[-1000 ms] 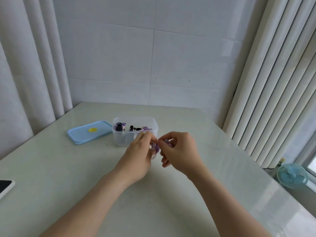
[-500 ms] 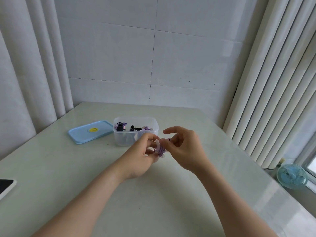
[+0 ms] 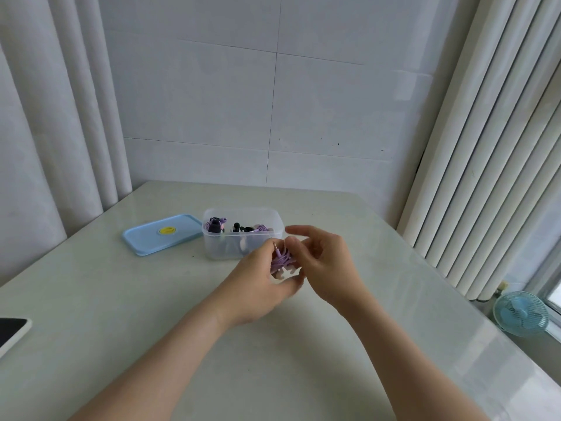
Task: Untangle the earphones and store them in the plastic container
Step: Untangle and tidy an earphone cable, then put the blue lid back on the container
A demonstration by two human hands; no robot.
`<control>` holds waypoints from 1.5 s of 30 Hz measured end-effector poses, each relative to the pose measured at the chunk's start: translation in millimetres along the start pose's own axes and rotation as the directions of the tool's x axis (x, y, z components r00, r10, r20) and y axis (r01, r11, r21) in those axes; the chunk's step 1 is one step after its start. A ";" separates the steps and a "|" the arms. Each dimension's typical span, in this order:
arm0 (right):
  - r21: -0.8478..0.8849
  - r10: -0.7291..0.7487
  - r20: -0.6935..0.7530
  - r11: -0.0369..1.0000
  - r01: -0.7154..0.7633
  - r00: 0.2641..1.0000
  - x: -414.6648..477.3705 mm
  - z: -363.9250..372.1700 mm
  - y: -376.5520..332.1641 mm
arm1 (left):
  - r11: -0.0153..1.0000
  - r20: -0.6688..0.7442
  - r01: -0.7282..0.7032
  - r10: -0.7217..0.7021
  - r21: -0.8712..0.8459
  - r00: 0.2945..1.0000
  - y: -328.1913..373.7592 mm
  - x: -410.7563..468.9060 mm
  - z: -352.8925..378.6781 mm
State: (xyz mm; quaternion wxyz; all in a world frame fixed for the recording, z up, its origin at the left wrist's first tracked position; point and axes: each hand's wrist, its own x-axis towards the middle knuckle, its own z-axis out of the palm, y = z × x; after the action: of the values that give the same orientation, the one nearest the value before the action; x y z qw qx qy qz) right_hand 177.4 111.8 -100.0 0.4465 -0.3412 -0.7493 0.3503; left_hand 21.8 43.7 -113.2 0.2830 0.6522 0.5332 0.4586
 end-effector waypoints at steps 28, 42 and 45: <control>-0.250 -0.228 0.029 0.941 0.228 0.973 -11.7 20.5 -2.8 | 0.938 -0.379 0.003 -0.143 -0.348 0.914 -3.4 11.7 -14.3; -0.410 -0.043 -0.052 0.912 0.018 0.998 26.7 39.2 -25.3 | 0.985 -0.685 0.105 0.021 0.141 0.728 -7.7 28.1 -68.3; -0.471 -0.092 0.025 0.877 0.093 0.995 42.8 51.3 -36.1 | 0.963 -0.699 0.166 0.030 0.211 0.714 -17.0 33.9 -83.5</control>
State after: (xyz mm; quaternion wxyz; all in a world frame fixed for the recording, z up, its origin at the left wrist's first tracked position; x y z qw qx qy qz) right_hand 107.9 116.9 -70.0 0.3655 -0.4030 -0.8279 0.1360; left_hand -60.4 70.7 -82.8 -0.0090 0.4423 0.6791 0.5858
